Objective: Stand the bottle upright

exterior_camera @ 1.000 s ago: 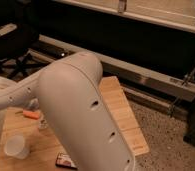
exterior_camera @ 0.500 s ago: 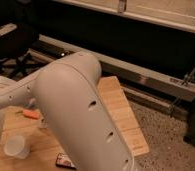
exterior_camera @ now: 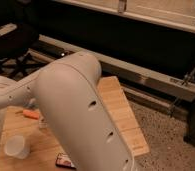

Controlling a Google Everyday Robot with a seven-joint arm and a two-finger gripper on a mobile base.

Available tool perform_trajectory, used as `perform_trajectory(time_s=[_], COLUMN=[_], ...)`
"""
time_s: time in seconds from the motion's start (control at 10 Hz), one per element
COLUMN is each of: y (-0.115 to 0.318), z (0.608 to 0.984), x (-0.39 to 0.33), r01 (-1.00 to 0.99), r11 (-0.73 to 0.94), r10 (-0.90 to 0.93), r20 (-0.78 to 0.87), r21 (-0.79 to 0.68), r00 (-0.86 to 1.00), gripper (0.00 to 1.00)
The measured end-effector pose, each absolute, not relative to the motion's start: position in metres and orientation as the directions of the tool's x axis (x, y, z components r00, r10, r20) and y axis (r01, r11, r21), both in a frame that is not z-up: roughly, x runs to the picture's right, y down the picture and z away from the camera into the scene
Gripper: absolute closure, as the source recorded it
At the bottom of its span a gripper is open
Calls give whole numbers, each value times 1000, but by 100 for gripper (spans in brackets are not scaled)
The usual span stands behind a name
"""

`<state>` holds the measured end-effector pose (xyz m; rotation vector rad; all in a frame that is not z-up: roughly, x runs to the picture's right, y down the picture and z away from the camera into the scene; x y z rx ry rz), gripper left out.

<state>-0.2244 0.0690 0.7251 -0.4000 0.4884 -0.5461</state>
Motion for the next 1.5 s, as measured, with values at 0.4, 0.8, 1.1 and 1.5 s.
perform_trajectory(time_s=[0.4, 0.8, 1.1, 1.5], y=[69, 63, 55, 55], z=[725, 724, 720, 719], x=[-225, -227, -218, -219], r01=[374, 203, 175, 178], r11=[787, 801, 791, 791], r10=[-563, -407, -402, -404], r20=[-325, -263, -282, -282], r21=[-491, -563, -586, -586], r00=[760, 875, 871, 870], gripper=[78, 78, 78, 78])
